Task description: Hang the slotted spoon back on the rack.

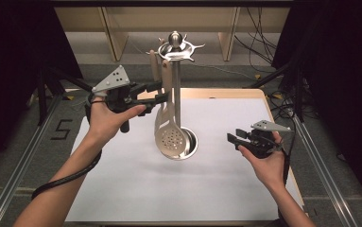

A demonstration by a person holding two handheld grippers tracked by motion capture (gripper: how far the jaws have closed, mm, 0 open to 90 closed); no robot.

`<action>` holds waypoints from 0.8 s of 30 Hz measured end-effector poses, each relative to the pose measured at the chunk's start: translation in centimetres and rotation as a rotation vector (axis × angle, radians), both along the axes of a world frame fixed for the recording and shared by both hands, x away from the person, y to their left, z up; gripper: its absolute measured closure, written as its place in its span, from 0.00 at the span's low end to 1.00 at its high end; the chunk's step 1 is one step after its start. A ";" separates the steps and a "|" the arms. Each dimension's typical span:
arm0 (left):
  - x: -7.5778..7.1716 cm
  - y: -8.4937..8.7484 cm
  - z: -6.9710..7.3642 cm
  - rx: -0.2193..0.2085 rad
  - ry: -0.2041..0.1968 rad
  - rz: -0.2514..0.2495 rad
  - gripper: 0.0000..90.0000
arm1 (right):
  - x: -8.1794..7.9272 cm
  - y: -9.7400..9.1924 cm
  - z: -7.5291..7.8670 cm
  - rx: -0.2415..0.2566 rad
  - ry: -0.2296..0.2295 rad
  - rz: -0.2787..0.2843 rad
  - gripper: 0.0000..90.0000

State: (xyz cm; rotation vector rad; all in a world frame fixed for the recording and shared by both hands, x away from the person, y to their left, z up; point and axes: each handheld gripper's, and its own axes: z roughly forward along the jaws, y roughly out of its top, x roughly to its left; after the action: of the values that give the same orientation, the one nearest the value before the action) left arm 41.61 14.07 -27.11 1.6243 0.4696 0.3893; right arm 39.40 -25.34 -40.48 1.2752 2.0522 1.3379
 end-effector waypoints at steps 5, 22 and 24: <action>-0.8 0.7 -0.3 0.006 -0.010 0.016 0.51 | -0.2 0.2 0.1 0.018 0.038 -0.009 0.61; -3.1 3.2 -1.6 0.035 -0.038 0.087 0.46 | 0.0 0.0 0.1 0.010 0.005 -0.002 0.60; -3.3 3.7 -1.7 0.029 -0.036 0.095 0.45 | 0.0 0.1 0.0 0.012 0.008 -0.003 0.60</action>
State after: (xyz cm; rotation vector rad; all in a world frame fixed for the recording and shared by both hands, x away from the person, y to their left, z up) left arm 38.30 17.74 -28.84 1.6241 0.5169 0.4979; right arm 39.45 -25.26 -40.49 1.2902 2.0503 1.3475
